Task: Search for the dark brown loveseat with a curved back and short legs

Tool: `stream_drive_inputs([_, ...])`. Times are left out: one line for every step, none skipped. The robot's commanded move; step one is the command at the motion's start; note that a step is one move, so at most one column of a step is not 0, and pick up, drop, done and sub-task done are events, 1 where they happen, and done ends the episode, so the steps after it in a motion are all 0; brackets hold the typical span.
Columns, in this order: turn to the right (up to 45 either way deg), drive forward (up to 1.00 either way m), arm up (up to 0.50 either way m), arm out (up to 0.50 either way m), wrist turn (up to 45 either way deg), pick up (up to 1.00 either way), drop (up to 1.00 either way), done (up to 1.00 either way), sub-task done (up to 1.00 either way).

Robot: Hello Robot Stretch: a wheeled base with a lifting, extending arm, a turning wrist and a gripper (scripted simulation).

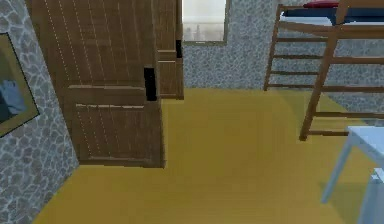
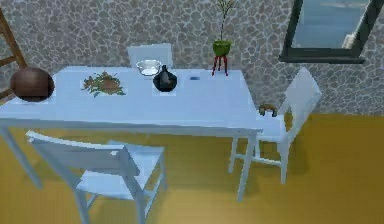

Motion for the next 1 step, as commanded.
stream_drive_inputs([0.0,0.8,0.0,0.0,0.0,0.0,0.0,0.0,0.0])
